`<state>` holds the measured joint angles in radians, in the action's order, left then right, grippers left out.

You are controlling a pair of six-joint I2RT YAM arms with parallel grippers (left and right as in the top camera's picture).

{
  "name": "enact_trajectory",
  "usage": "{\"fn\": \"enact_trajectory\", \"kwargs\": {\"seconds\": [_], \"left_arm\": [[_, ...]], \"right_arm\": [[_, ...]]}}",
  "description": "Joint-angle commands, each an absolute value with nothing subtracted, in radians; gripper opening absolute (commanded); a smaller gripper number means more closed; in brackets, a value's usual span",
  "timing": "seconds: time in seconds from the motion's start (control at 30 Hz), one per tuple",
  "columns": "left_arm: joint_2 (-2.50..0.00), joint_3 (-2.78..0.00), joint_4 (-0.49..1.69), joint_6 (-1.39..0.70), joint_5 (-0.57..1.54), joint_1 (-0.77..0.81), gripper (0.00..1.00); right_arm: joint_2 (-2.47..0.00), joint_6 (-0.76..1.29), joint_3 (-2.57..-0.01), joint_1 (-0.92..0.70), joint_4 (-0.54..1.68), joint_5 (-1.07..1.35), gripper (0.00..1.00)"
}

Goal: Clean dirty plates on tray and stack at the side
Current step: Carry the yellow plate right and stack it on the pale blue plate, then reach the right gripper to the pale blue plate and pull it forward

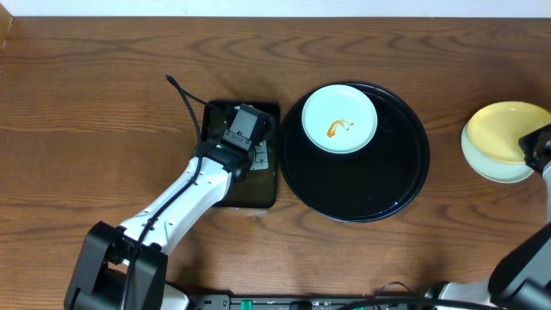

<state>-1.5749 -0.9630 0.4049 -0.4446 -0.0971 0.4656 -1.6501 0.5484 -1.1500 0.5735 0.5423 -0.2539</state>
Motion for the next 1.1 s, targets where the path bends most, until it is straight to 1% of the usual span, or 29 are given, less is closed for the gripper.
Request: {"fn": "enact_trajectory", "kwargs": {"seconds": [0.0, 0.03, 0.13, 0.2, 0.37, 0.5, 0.57, 0.6, 0.73, 0.83, 0.93, 1.07], "left_arm": [[-1.569, -0.957, 0.407, -0.439, -0.117, 0.46, 0.13], [-1.569, -0.957, 0.407, -0.439, -0.117, 0.46, 0.12], [-1.569, -0.957, 0.407, -0.439, -0.117, 0.46, 0.13], [-1.569, -0.957, 0.407, -0.439, -0.117, 0.46, 0.13], [-1.569, -0.957, 0.407, -0.439, -0.117, 0.46, 0.12], [-1.569, -0.957, 0.407, -0.439, -0.117, 0.46, 0.12], [-1.569, -0.957, 0.407, -0.439, -0.117, 0.46, 0.13], [-1.569, -0.957, 0.407, -0.439, -0.117, 0.46, 0.12], [-1.569, -0.957, 0.407, -0.439, -0.117, 0.46, 0.13], [-1.569, -0.957, 0.407, -0.439, -0.117, 0.46, 0.12], [-1.57, -0.957, 0.408, -0.439, -0.117, 0.46, 0.12], [-1.569, -0.957, 0.408, -0.439, -0.117, 0.46, 0.12]], "right_arm": [[-1.699, 0.533, -1.166, 0.596, 0.533, -0.199, 0.03], [-1.707, 0.513, -1.166, 0.597, 0.527, -0.184, 0.06], [-1.715, 0.427, -1.166, 0.594, 0.496, -0.097, 0.21], [-1.709, 0.374, -1.166, 0.586, 0.472, -0.004, 0.27], [-1.694, 0.315, -1.166, 0.534, 0.462, 0.241, 0.3], [-1.694, 0.202, -1.166, 0.425, 0.479, 0.458, 0.32], [-1.694, 0.153, -1.166, 0.351, 0.503, 0.485, 0.38], [-1.695, 0.121, -1.166, 0.29, 0.52, 0.48, 0.41], [-1.71, 0.089, -1.164, 0.142, 0.547, 0.402, 0.4], [-1.739, 0.13, -1.164, 0.049, 0.554, 0.318, 0.39], [-1.785, 0.155, -1.164, -0.014, 0.541, 0.311, 0.38], [-1.853, 0.187, -1.164, -0.052, 0.531, 0.312, 0.37]]}}
